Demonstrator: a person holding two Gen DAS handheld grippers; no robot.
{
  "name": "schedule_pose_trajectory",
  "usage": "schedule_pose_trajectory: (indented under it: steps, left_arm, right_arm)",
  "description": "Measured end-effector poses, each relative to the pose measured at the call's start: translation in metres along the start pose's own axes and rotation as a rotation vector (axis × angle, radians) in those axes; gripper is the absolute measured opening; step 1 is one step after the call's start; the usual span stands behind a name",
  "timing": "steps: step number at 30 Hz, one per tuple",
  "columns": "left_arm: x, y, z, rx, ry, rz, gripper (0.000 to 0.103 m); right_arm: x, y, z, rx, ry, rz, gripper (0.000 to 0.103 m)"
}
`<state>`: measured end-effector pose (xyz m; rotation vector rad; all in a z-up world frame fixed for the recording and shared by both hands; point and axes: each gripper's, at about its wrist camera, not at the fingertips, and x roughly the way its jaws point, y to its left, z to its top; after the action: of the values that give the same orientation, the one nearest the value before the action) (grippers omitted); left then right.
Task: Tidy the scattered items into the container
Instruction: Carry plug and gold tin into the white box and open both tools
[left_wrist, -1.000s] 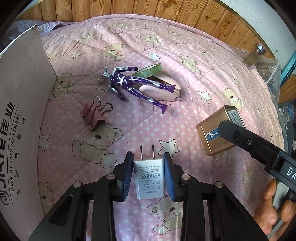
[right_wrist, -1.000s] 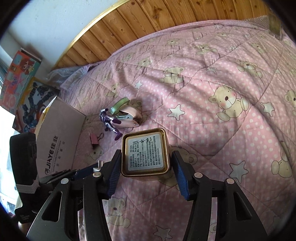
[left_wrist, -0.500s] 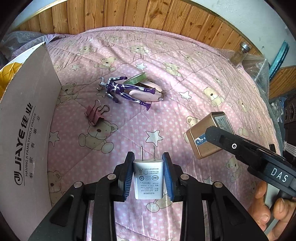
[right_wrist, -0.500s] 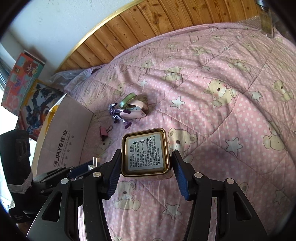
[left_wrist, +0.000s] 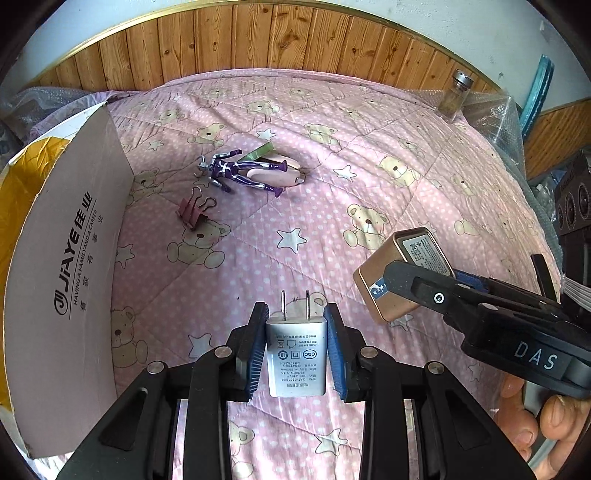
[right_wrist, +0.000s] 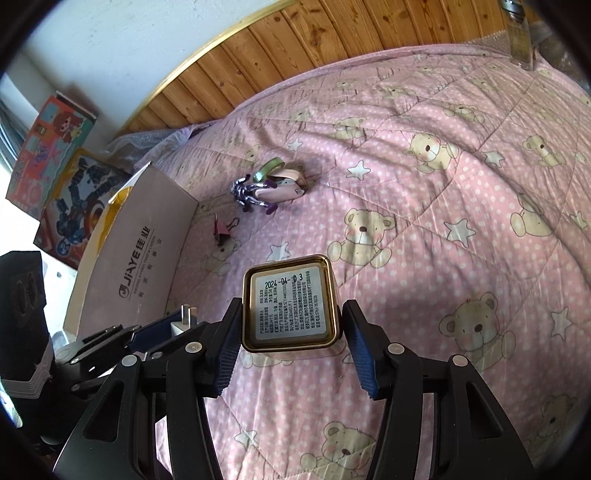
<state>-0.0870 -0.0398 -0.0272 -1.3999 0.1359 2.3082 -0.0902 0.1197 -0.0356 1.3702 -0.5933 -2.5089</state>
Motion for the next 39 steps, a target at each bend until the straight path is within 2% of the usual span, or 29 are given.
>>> schedule_pose_trajectory:
  steps: [7, 19, 29, 39]
  left_arm:
    - [-0.018, 0.0, -0.019, -0.028, -0.011, -0.02, 0.032]
    - [-0.056, 0.008, -0.029, -0.048, -0.087, -0.042, 0.032]
    - [-0.073, 0.032, -0.043, -0.108, -0.106, -0.081, 0.032]
    - [-0.102, 0.063, -0.043, -0.172, -0.169, -0.142, 0.032]
  right_arm:
    - [-0.015, 0.011, -0.023, -0.002, -0.002, 0.002, 0.056]
    - [-0.034, 0.04, -0.035, -0.051, -0.022, 0.01, 0.056]
    - [-0.039, 0.065, -0.044, -0.078, -0.013, 0.012, 0.056]
    - [-0.047, 0.113, -0.04, -0.148, -0.026, 0.025, 0.056]
